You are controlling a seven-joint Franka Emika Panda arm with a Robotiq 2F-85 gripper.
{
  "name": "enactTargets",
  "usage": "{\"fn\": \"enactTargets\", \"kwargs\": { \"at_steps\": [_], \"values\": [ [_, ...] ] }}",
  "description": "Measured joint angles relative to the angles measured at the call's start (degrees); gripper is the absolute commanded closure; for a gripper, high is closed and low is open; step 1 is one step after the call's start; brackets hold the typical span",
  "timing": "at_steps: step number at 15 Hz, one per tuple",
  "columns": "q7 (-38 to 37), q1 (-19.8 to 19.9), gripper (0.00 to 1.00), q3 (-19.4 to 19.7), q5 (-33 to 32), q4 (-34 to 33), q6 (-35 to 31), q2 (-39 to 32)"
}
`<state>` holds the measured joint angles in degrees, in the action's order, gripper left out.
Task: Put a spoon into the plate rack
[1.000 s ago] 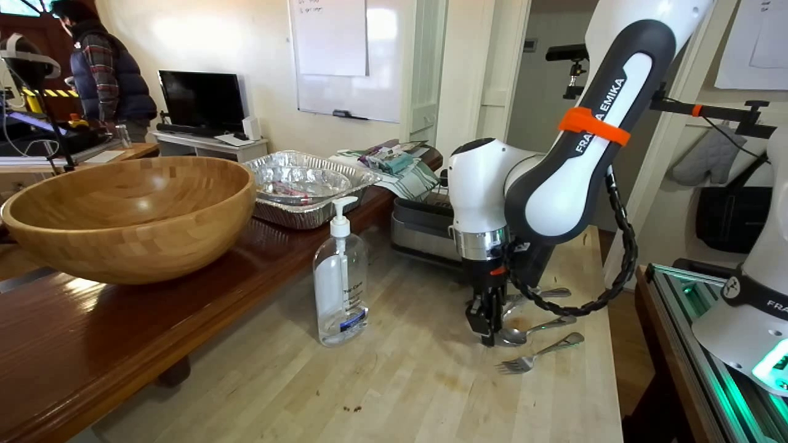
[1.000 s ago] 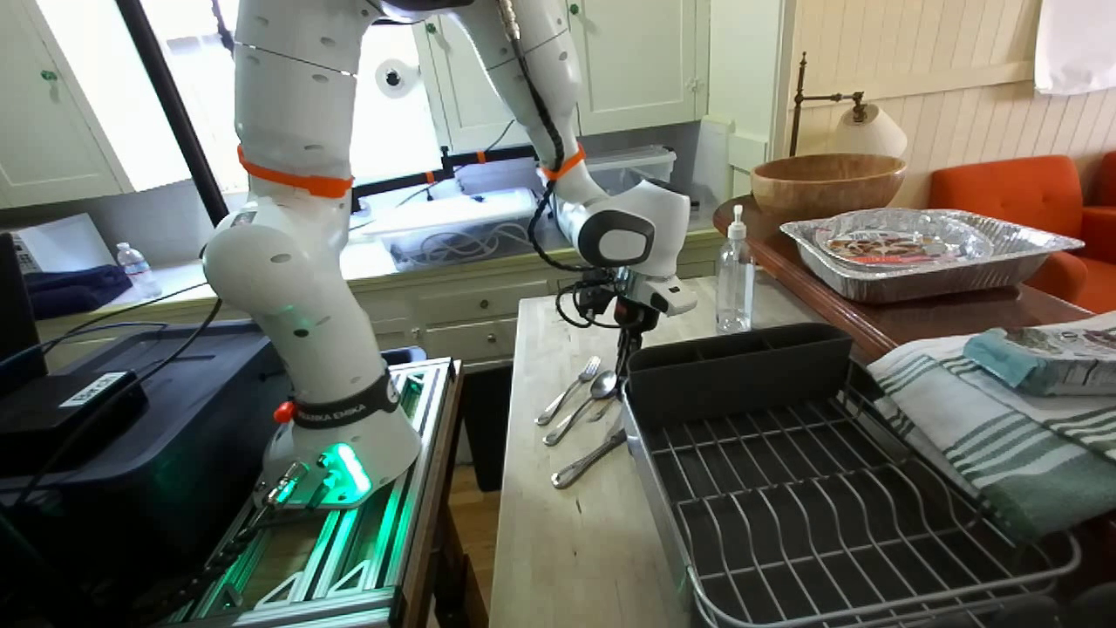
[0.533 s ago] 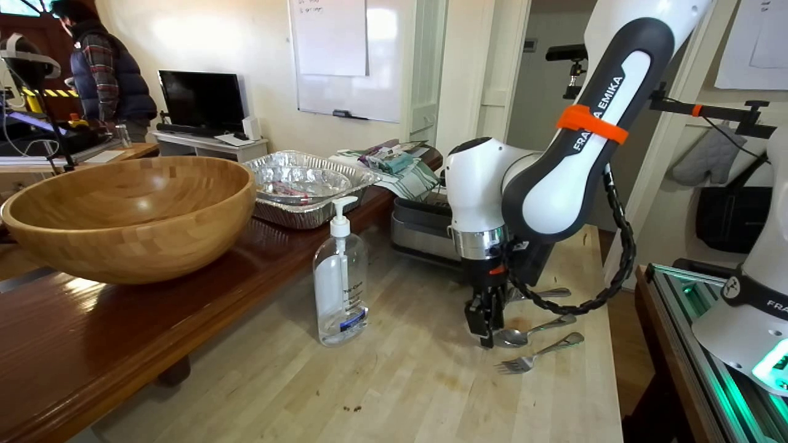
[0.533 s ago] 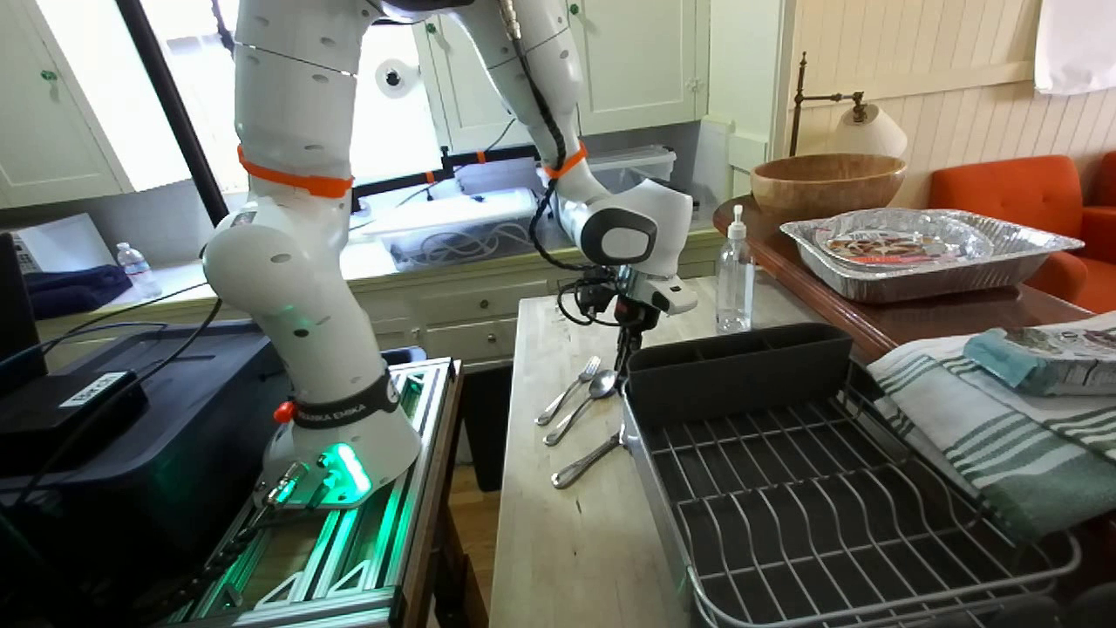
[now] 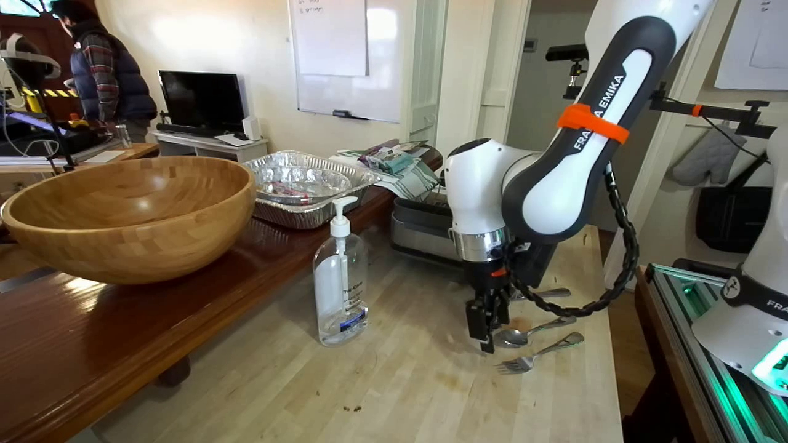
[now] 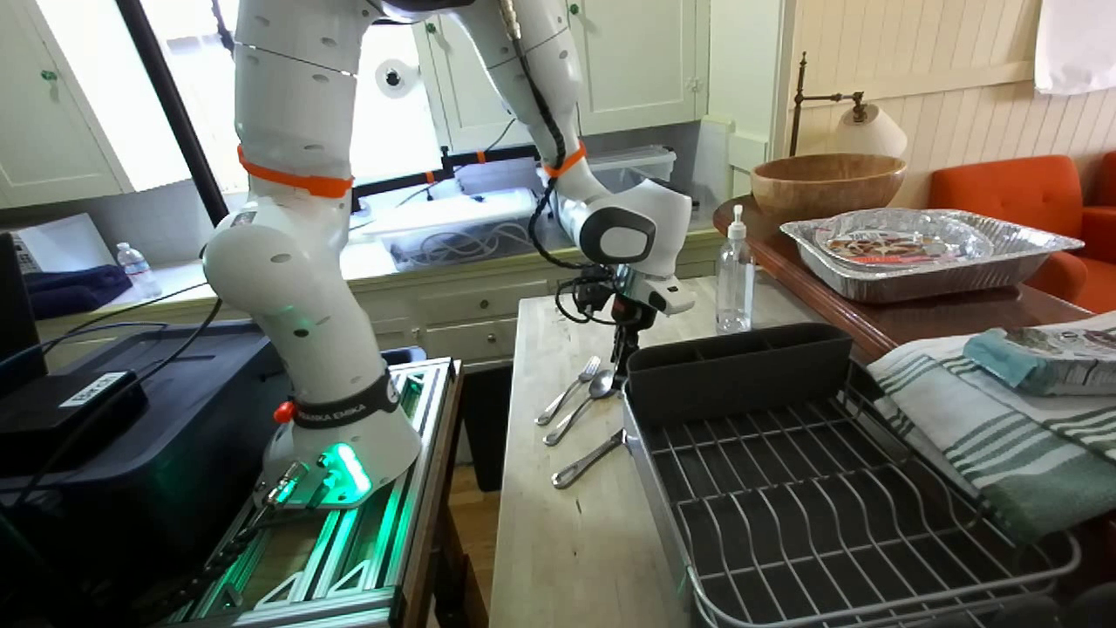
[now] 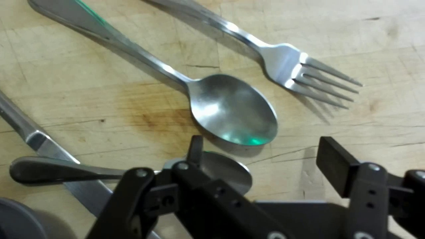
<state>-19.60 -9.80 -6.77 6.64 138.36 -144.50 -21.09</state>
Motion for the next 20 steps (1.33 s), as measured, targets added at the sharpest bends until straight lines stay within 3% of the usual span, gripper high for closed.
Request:
{"fn": "enactTargets", "kwargs": {
  "at_steps": [3,4,5,10,13,20],
  "values": [
    [0.2,0.0,0.16,-1.1,1.6,0.0,1.3,0.0],
    [0.2,0.0,0.36,-1.4,2.0,0.0,1.7,0.1],
    [0.2,0.0,0.40,-1.6,2.2,0.0,2.1,0.1],
    [0.2,0.0,0.81,-1.9,2.7,-0.1,3.3,0.2],
    [0.2,0.0,0.99,-1.9,2.8,-0.1,3.5,0.2],
    [0.2,0.0,0.99,-1.8,2.8,-0.3,5.0,1.1]
  ]
}}
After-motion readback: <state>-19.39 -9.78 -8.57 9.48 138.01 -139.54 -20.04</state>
